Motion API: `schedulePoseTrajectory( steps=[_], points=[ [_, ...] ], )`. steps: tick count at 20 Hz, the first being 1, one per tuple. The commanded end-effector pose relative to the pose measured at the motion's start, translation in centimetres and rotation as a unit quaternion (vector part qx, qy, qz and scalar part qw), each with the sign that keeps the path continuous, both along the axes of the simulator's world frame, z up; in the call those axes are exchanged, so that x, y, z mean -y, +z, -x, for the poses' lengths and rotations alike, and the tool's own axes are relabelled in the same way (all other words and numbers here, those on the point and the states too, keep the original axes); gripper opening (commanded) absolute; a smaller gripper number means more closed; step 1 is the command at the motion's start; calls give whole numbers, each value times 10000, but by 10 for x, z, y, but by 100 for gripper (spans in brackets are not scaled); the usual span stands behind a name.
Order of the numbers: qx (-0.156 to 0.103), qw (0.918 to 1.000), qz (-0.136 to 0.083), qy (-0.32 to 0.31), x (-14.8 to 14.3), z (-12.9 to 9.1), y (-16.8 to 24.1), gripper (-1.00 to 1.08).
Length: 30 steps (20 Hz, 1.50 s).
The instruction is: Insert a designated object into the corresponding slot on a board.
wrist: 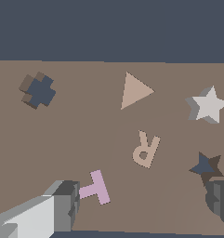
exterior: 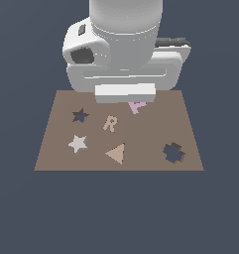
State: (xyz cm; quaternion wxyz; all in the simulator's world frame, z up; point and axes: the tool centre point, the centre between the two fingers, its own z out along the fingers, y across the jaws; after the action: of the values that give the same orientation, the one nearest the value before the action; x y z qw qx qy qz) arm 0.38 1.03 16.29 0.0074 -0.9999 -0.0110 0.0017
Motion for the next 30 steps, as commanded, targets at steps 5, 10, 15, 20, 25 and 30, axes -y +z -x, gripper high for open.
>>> schedulePoseTrajectory(
  steps=[5, 10, 15, 20, 25, 30],
  points=[
    [0, 10000, 1, -64, 1, -2, -1, 100],
    [-1, 9995, 7, -329, 5, -8, -7, 100],
    [-2, 9967, 17, -809, 13, -19, -17, 100],
    [-4, 9883, 30, -1523, 28, -34, -32, 100],
    [-6, 9687, 46, -2483, 51, -51, -53, 100],
    [-10, 9375, 60, -3479, 78, -63, -74, 100]
  ],
)
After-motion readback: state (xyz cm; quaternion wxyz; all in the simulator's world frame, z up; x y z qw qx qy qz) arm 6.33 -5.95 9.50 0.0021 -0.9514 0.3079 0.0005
